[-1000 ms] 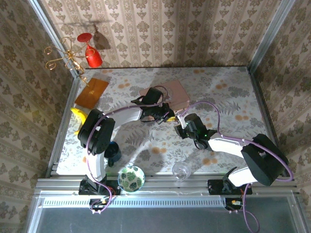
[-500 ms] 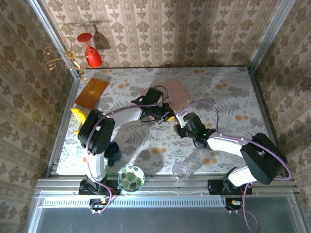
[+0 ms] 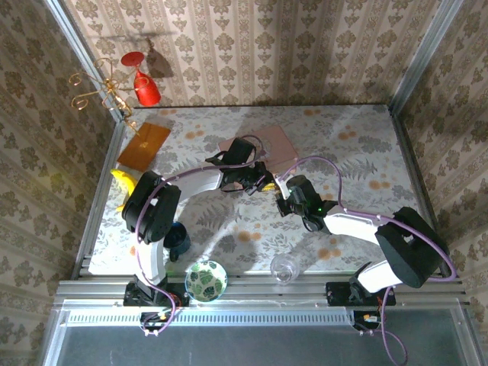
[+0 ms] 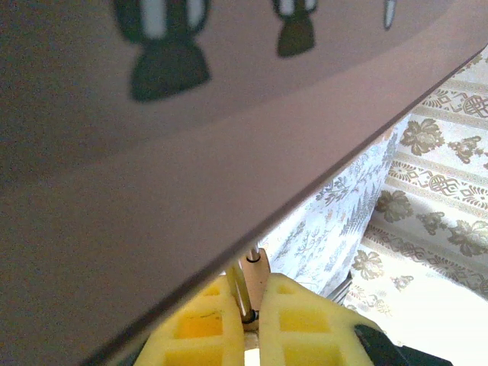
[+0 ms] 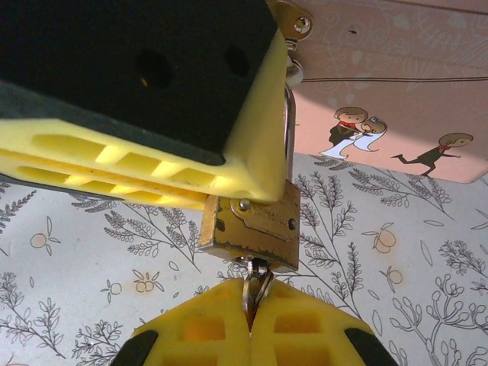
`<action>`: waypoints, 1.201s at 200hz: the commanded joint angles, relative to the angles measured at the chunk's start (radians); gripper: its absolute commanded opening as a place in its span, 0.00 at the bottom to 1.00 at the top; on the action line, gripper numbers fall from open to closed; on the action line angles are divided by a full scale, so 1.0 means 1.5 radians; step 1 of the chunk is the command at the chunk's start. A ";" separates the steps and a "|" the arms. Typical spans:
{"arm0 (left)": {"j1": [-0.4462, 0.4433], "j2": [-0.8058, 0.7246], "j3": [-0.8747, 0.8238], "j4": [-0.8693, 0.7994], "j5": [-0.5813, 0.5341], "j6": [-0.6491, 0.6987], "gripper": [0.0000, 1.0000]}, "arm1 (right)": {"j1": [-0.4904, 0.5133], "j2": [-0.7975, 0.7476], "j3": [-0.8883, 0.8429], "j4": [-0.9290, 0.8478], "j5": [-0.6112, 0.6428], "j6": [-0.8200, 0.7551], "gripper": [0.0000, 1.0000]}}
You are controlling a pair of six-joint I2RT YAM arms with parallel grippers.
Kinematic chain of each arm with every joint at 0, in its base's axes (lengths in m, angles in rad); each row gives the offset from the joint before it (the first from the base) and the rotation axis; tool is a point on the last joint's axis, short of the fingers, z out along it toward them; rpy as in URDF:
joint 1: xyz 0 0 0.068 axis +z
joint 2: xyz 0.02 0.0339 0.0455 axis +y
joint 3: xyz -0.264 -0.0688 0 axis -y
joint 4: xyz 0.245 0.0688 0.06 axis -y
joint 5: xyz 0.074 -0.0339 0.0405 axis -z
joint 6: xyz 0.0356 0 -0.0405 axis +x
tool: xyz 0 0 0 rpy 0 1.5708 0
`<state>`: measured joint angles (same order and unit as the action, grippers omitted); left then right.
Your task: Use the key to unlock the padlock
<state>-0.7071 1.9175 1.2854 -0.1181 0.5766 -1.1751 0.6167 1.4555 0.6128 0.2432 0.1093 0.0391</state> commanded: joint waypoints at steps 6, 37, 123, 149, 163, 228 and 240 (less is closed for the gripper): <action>-0.006 -0.035 -0.005 0.074 0.038 -0.014 0.00 | -0.030 -0.001 0.017 -0.028 -0.091 0.047 0.00; -0.007 -0.036 -0.015 0.095 0.059 -0.023 0.00 | -0.083 0.006 0.021 -0.031 -0.240 0.132 0.00; -0.008 -0.036 -0.038 0.143 0.067 -0.045 0.00 | -0.232 0.121 0.034 0.130 -0.591 0.374 0.00; -0.008 -0.035 -0.046 0.160 0.069 -0.052 0.00 | -0.272 0.161 0.026 0.223 -0.673 0.452 0.00; -0.008 -0.034 -0.051 0.168 0.070 -0.057 0.00 | -0.295 0.181 0.022 0.268 -0.705 0.492 0.00; -0.008 -0.031 -0.071 0.211 0.071 -0.076 0.00 | -0.340 0.300 0.015 0.540 -0.788 0.718 0.00; -0.007 -0.031 -0.078 0.223 0.072 -0.082 0.00 | -0.346 0.330 0.013 0.629 -0.793 0.787 0.00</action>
<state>-0.7044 1.9175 1.1923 0.1482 0.5400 -1.2648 0.1413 1.8694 0.6312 0.8688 -1.1057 0.9512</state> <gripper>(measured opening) 0.068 0.047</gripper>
